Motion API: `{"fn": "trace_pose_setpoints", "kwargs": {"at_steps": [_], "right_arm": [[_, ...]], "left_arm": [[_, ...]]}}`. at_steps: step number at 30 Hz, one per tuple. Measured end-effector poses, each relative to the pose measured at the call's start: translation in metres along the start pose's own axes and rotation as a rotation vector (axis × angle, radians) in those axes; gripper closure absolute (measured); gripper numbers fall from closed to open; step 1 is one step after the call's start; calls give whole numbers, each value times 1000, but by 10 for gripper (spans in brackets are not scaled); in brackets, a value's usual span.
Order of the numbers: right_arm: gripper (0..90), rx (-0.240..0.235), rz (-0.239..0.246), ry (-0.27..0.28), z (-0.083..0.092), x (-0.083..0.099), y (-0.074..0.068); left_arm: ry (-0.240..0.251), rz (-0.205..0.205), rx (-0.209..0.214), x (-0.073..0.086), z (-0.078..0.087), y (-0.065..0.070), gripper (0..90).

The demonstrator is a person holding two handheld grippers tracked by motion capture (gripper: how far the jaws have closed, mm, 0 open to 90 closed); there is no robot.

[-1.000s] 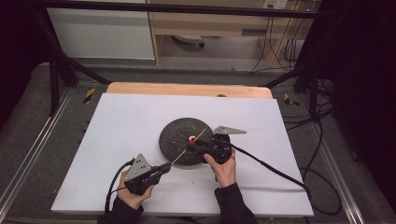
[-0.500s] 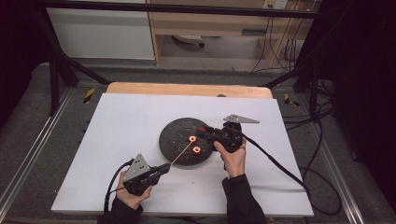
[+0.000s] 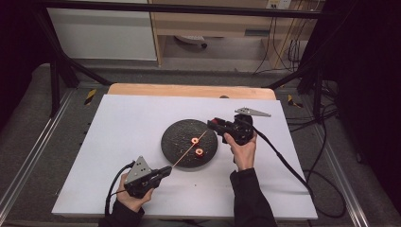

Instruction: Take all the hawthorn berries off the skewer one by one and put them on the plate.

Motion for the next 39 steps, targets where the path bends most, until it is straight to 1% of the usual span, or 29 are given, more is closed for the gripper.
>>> {"fn": "trace_pose_setpoints", "kwargs": {"at_steps": [3,6,10,17,19,22,25,27,31,34,37,39], "right_arm": [[597,17,-6,-11,-2,2,6],[597,25,-12,-33,-7,11,12],[597,38,-5,-84,-20,33,15],[595,54,33,-181,-45,72,15],[594,56,45,-199,-50,80,14],[594,69,58,-211,-57,87,15],[588,80,64,-217,-61,91,16],[564,88,73,-216,-62,92,17],[512,88,80,-190,-57,86,16],[445,75,89,-164,-48,77,14],[351,61,117,-152,-36,72,11],[266,45,127,-153,-28,71,11]], "left_arm": [[3,4,-4,0,2,-1,883],[8,7,-8,0,3,-3,883],[5,10,-8,0,3,-4,883],[8,17,-11,1,4,-5,883],[7,17,-12,1,4,-6,883],[5,18,-12,1,4,-6,883],[2,21,-12,1,4,-6,883],[4,22,-12,1,4,-7,883],[4,25,-13,1,4,-7,883],[4,29,-13,1,5,-8,883],[5,31,-13,0,5,-8,882],[2,33,-14,0,4,-9,883]]}}
Point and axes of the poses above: each handheld gripper's, and its own axes: z roughly backward along the jaws, x roughly out of its underside, y roughly to its right, the point moved 6 cm from there along -z, roughly forward along the jaws, and after that the axes turned 13 degrees about x, right-handed, at the moved point
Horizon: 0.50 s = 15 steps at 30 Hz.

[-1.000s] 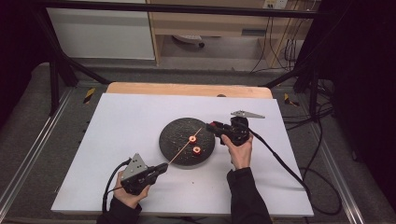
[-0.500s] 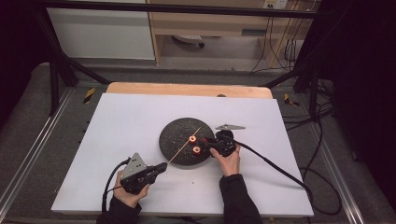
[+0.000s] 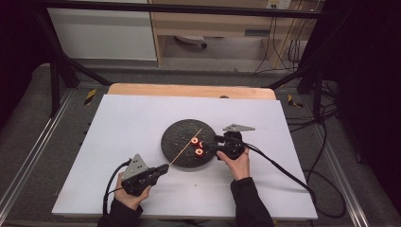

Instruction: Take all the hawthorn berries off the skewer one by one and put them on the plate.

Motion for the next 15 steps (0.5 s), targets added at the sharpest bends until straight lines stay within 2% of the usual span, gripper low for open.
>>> {"fn": "trace_pose_setpoints", "kwargs": {"at_steps": [6,15], "right_arm": [[106,1,42,-1,22,8,10],[24,41,137,-28,37,35,30]], "left_arm": [[-8,7,-4,-1,-1,-1,883],[-13,31,-14,-7,-3,-7,883]]}}
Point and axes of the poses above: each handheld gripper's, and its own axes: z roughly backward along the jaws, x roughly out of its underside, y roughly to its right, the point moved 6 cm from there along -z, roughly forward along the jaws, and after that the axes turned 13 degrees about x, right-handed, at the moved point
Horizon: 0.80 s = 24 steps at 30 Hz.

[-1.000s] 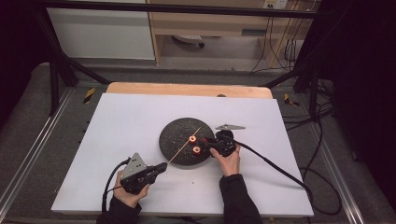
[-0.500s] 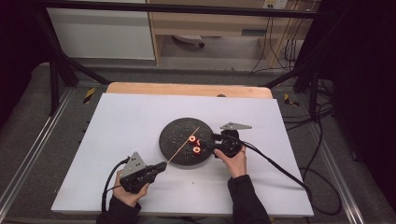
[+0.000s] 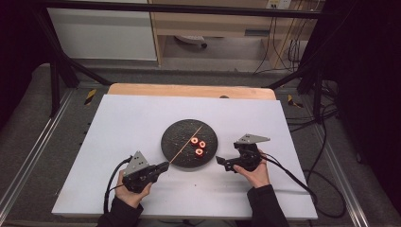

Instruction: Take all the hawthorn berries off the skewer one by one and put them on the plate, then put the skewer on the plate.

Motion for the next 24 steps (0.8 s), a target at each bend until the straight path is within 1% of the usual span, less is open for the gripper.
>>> {"fn": "trace_pose_setpoints", "kwargs": {"at_steps": [3,7,9,11,13,19,24], "right_arm": [[13,9,18,-12,3,10,6],[7,19,27,-19,9,21,12],[8,22,27,-25,12,25,14],[8,35,38,-32,15,30,18],[8,41,41,-30,17,34,21],[9,31,29,-33,22,44,27],[9,10,19,-10,29,49,31]], "left_arm": [[-3,12,-9,-3,0,-4,882],[-6,32,-21,-7,-1,-10,882],[-9,36,-24,-10,-3,-13,882],[-14,35,-29,-13,-5,-15,883],[-15,39,-32,-17,-7,-18,882],[-21,52,-39,-25,-13,-23,882],[-32,54,-45,-31,-20,-28,882]]}}
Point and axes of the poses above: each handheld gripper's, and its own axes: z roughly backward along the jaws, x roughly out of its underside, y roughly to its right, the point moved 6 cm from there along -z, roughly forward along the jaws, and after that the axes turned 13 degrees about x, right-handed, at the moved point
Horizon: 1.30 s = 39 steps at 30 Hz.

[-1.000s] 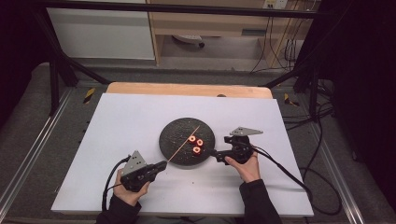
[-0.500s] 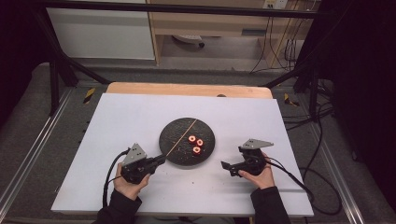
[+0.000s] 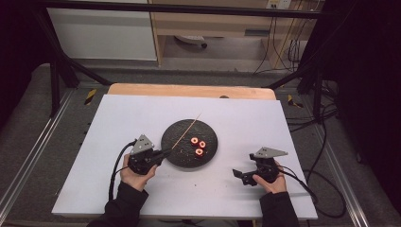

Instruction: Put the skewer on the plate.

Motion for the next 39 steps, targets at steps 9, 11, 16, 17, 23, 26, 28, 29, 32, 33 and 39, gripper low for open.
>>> {"fn": "trace_pose_setpoints", "kwargs": {"at_steps": [9,11,16,17,23,26,28,29,32,33,39], "right_arm": [[11,0,-9,10,5,4,3],[12,2,-8,9,6,5,3],[14,-4,-10,4,6,7,4],[15,-4,-10,5,6,7,4],[14,-7,-11,9,7,7,4],[14,-9,-9,11,8,7,5],[14,-10,-12,13,8,7,5],[14,-11,-10,12,8,7,5],[14,-10,-10,11,7,8,5],[14,-9,-8,10,7,8,5],[14,-8,-10,8,7,8,5]], "left_arm": [[-26,23,-15,-8,-18,-8,882],[-32,30,-25,-8,-23,-11,882],[-65,47,-56,-7,-34,-21,882],[-70,48,-68,-7,-36,-23,883],[-95,69,-97,-4,-48,-31,882],[-112,73,-113,-1,-53,-34,882],[-127,80,-118,1,-57,-36,882],[-135,77,-123,2,-58,-37,882],[-151,81,-133,5,-62,-38,882],[-156,84,-134,6,-62,-38,882],[-182,89,-148,8,-67,-39,881]]}}
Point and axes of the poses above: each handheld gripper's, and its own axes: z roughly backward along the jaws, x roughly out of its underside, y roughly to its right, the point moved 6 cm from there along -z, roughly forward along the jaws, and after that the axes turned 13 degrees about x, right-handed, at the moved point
